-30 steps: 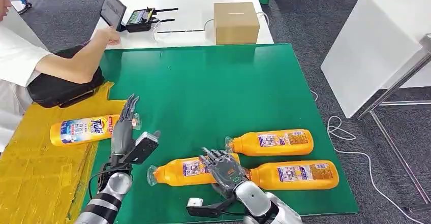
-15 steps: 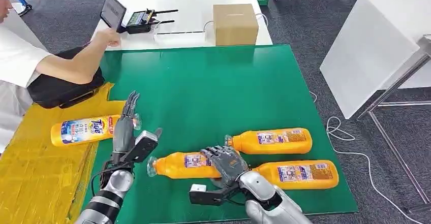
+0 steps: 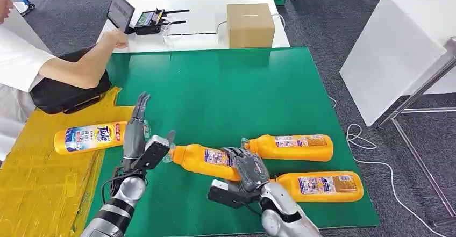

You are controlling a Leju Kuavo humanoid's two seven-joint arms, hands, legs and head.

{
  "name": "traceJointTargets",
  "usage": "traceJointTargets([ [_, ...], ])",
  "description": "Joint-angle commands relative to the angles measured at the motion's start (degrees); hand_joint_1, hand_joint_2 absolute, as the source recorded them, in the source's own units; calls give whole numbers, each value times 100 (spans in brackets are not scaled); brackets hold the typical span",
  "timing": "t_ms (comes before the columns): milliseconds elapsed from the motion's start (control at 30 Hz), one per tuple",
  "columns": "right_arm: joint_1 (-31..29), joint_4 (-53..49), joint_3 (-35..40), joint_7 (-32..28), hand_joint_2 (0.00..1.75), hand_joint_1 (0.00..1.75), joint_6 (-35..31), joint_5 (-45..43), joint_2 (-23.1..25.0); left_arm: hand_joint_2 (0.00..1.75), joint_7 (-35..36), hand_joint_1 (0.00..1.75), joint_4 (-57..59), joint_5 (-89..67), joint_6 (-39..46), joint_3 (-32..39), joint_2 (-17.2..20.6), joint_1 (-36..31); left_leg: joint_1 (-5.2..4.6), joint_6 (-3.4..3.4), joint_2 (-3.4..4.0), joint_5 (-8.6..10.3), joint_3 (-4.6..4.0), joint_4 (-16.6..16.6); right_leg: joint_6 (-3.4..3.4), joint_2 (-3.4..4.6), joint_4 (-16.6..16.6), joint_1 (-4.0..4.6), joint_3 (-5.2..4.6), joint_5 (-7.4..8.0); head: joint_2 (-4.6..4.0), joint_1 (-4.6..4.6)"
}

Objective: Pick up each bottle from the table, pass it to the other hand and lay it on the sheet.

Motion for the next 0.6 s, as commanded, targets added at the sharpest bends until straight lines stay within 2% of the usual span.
traceJointTargets([
  [33, 743, -1513, -826, -1385, 175, 175, -799, -1179, 358, 175, -82, 0, -350, 244, 33, -8, -30, 264, -1, -3, 0, -7, -14, -2, 2, 1, 3, -5, -14, -5, 0, -9],
  [133, 743, -1513, -826, -1385, 175, 175, -799, -1179, 358, 175, -82, 0, -350, 244, 33, -8, -30, 264, 0, -1, -17, -2, -25, 0, 4, -16, -3, 1, -28, -4, 0, -2],
  [267, 861, -1724, -991, -2109, 175, 175, -783, -2035, 449, 175, -110, 0, -268, 817, -132, 128, -113, 184, 3, -1, -14, -3, -28, 0, 3, -17, -5, 1, -27, -3, 0, -7],
  [400, 895, -1863, -1043, -2334, 175, 175, -594, -2542, 481, 175, -61, 0, -63, 1562, -580, 241, -157, -7, 7, -4, -21, -4, -27, 1, 4, -22, -8, 5, -24, -2, 0, -7],
  [500, 866, -1834, -1117, -2429, 175, 175, -573, -2778, 533, 175, 275, 0, 84, 2328, -1578, 175, -86, -140, 4, -3, -18, -2, -28, 1, 3, -19, -7, 3, -28, -1, 0, -7],
  [567, 819, -1781, -1117, -2466, 175, 175, -543, -2850, 514, 175, 705, 0, 102, 3365, -3274, -97, 214, -165, 4, -4, -19, -1, -25, -2, 2, -20, -9, 4, -26, -1, 0, -7],
  [600, 782, -1733, -1105, -2494, 175, 175, -510, -2877, 502, 175, 680, 0, 39, 3735, -4094, -271, 404, -125, 5, -4, -24, -1, -21, -4, 4, -26, -11, 4, -21, -2, 0, -7],
])
